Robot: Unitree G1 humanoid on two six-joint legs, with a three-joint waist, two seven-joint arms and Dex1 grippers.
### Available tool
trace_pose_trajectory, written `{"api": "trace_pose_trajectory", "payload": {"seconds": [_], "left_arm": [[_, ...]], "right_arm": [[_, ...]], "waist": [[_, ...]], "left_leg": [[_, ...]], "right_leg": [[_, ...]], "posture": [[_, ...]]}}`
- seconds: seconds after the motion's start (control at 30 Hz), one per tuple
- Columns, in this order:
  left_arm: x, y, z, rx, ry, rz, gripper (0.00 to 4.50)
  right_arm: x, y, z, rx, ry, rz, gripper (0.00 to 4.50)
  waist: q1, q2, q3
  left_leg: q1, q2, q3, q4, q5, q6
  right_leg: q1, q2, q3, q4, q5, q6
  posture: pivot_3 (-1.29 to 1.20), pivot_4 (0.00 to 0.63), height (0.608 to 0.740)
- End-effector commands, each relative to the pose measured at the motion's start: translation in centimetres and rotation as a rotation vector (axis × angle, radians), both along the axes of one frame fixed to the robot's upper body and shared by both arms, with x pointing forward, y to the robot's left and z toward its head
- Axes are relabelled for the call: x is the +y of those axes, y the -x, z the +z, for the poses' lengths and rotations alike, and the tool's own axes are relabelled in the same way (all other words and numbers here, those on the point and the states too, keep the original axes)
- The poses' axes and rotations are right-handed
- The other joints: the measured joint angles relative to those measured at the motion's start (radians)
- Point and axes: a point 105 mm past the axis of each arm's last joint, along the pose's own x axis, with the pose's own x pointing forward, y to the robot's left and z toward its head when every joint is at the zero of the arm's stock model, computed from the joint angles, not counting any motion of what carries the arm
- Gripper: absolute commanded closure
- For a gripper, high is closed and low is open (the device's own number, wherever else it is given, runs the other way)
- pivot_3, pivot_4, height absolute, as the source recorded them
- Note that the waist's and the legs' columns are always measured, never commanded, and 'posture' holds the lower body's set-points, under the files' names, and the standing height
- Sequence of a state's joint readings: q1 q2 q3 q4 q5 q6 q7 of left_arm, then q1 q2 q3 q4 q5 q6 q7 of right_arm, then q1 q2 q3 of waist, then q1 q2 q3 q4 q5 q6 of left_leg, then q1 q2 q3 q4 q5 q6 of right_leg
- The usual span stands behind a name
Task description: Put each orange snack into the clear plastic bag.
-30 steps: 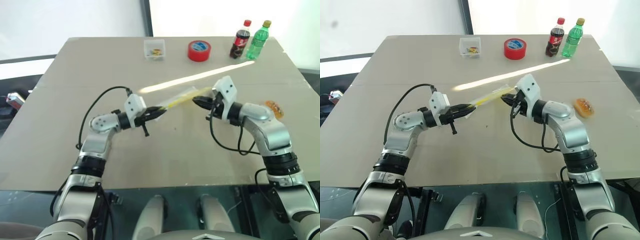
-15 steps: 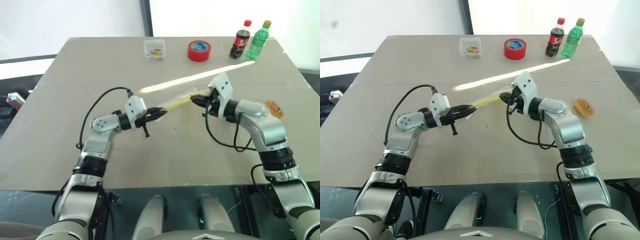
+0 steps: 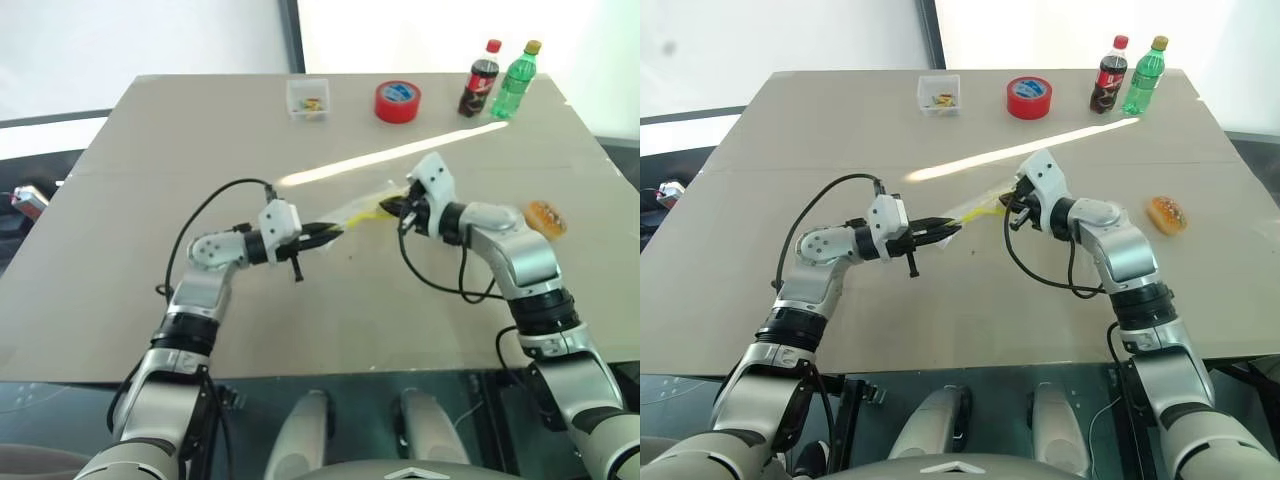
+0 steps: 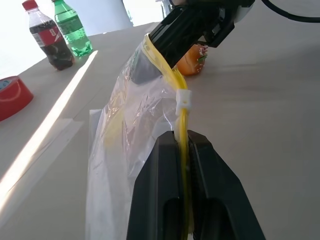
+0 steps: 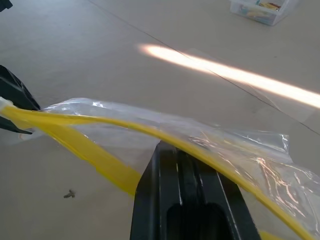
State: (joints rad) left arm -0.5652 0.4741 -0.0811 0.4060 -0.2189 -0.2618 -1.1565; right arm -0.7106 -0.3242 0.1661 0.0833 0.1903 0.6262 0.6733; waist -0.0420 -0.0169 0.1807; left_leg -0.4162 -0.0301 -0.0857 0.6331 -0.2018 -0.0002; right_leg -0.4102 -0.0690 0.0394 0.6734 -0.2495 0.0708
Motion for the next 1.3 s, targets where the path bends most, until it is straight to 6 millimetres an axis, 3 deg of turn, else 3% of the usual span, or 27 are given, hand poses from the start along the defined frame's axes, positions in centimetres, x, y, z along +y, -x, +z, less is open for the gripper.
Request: {"api": "trace_pose_trajectory", "payload": {"seconds": [0.03, 0.17, 0.3, 0.37, 0.47, 0.53, 0.67, 0.9, 1.0, 1.23, 1.3], "left_arm": [[-0.1, 0.1, 0.7, -0.048, -0.021, -0.024, 4.50], [-0.2, 0.1, 0.6, -0.049, -0.028, -0.037, 4.50], [-0.6, 0.1, 0.6, -0.046, -0.020, -0.045, 4.50], [-0.7, 0.2, 0.6, -0.046, -0.018, -0.049, 4.50], [-0.9, 0.1, 0.7, -0.048, -0.014, -0.051, 4.50], [-1.0, 0.1, 0.8, -0.052, -0.009, -0.049, 4.50], [-1.2, -0.1, 1.1, -0.057, 0.005, -0.047, 4.50], [-1.5, -0.2, 1.4, -0.064, 0.020, -0.046, 4.50], [-1.8, -0.2, 1.5, -0.066, 0.023, -0.055, 4.50], [-2.0, -0.2, 1.6, -0.070, 0.034, -0.056, 4.50], [-2.0, -0.3, 1.6, -0.069, 0.035, -0.055, 4.50]], "right_arm": [[0.6, -0.1, 1.7, -0.070, -0.007, 0.013, 4.47], [0.1, -0.8, 1.3, -0.141, 0.098, -0.029, 4.47], [1.3, 0.4, 0.9, -0.149, 0.118, 0.088, 4.47], [0.6, -0.7, 0.9, -0.194, 0.155, 0.005, 4.47], [1.4, 0.1, 0.3, -0.202, 0.173, 0.092, 4.47], [0.8, -1.0, 0.5, -0.251, 0.194, 0.011, 4.47], [1.9, 0.1, 0.3, -0.392, 0.264, 0.151, 4.47], [2.3, -0.1, -0.4, -0.660, 0.440, 0.215, 4.47], [2.0, -0.5, -1.0, -0.715, 0.519, 0.222, 3.73], [1.2, -1.3, -1.8, -0.735, 0.601, 0.198, 0.19], [1.1, -1.5, -1.8, -0.741, 0.612, 0.191, 0.03]], "waist": [[0.000, 0.000, 0.000], [0.000, 0.000, 0.000], [0.000, 0.000, 0.000], [-0.001, 0.000, 0.000], [-0.001, 0.000, 0.000], [-0.001, 0.000, 0.000], [0.000, 0.000, 0.000], [-0.001, 0.000, 0.000], [0.000, 0.000, 0.000], [-0.001, 0.000, 0.000], [-0.001, 0.000, 0.000]], "left_leg": [[0.000, 0.000, 0.000, 0.000, 0.000, 0.000], [0.000, 0.000, 0.000, 0.000, 0.000, 0.000], [0.000, 0.000, 0.002, 0.000, 0.000, 0.000], [0.000, 0.000, 0.001, 0.000, 0.000, 0.000], [0.000, 0.000, 0.002, 0.000, 0.000, 0.000], [0.000, 0.000, 0.001, 0.000, 0.000, 0.000], [0.000, 0.000, 0.002, 0.000, 0.000, 0.000], [0.000, 0.000, 0.003, 0.000, 0.000, 0.000], [0.000, 0.000, 0.003, 0.000, 0.000, 0.000], [0.000, 0.000, 0.003, 0.000, 0.000, 0.000], [0.000, 0.000, 0.003, 0.000, 0.000, 0.000]], "right_leg": [[0.000, 0.000, 0.000, 0.000, 0.000, 0.000], [0.000, 0.000, 0.000, 0.000, 0.000, 0.000], [0.000, 0.000, 0.000, 0.000, 0.000, 0.000], [0.000, 0.000, 0.000, 0.000, 0.000, 0.000], [0.000, 0.000, 0.000, 0.000, 0.000, 0.000], [0.000, 0.000, 0.000, 0.000, 0.000, 0.000], [0.000, 0.000, 0.000, 0.000, 0.000, 0.000], [0.000, 0.000, 0.000, 0.000, 0.000, 0.000], [0.000, 0.000, 0.000, 0.000, 0.000, 0.000], [0.000, 0.000, 0.000, 0.000, 0.000, 0.000], [0.000, 0.000, 0.000, 0.000, 0.000, 0.000]], "posture": [[0.00, 0.150, 0.740], [0.00, 0.150, 0.740], [0.00, 0.150, 0.740], [0.00, 0.150, 0.740], [0.00, 0.150, 0.740], [0.00, 0.150, 0.740], [0.00, 0.150, 0.740], [0.00, 0.150, 0.740], [0.00, 0.150, 0.740], [0.00, 0.150, 0.740], [0.00, 0.150, 0.740]]}}
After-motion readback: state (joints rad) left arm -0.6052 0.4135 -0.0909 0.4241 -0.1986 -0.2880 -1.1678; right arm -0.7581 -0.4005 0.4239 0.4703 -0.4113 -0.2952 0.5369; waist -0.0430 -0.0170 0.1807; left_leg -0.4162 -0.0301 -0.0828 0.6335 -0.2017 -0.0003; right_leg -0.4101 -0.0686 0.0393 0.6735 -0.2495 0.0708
